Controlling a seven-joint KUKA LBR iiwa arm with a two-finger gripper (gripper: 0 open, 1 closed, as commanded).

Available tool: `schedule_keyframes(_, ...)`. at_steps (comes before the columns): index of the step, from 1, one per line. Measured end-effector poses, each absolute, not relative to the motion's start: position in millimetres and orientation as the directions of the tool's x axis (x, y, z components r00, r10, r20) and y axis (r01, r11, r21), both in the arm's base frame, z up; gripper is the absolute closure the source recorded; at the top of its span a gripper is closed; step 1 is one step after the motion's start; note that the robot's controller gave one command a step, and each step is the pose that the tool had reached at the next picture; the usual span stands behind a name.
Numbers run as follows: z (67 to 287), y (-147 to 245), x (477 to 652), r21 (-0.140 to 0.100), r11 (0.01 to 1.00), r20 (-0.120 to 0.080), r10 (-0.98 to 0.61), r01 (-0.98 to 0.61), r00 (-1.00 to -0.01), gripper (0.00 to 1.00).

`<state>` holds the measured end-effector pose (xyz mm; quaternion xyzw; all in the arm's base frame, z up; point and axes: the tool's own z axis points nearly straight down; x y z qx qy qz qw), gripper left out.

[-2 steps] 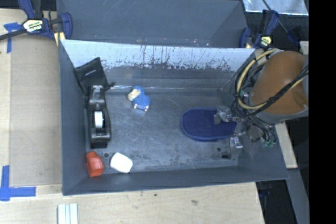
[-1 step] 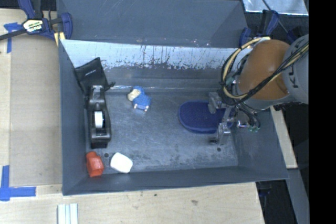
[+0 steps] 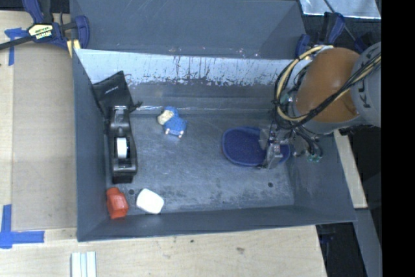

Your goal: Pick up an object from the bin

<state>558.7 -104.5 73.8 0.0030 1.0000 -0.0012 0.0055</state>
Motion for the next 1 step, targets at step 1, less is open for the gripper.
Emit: schedule_keyframes(1,233.9,-98.3,575.9,-0.003,1.000,-0.013,-0.019,-0.019,-1.000,1.00)
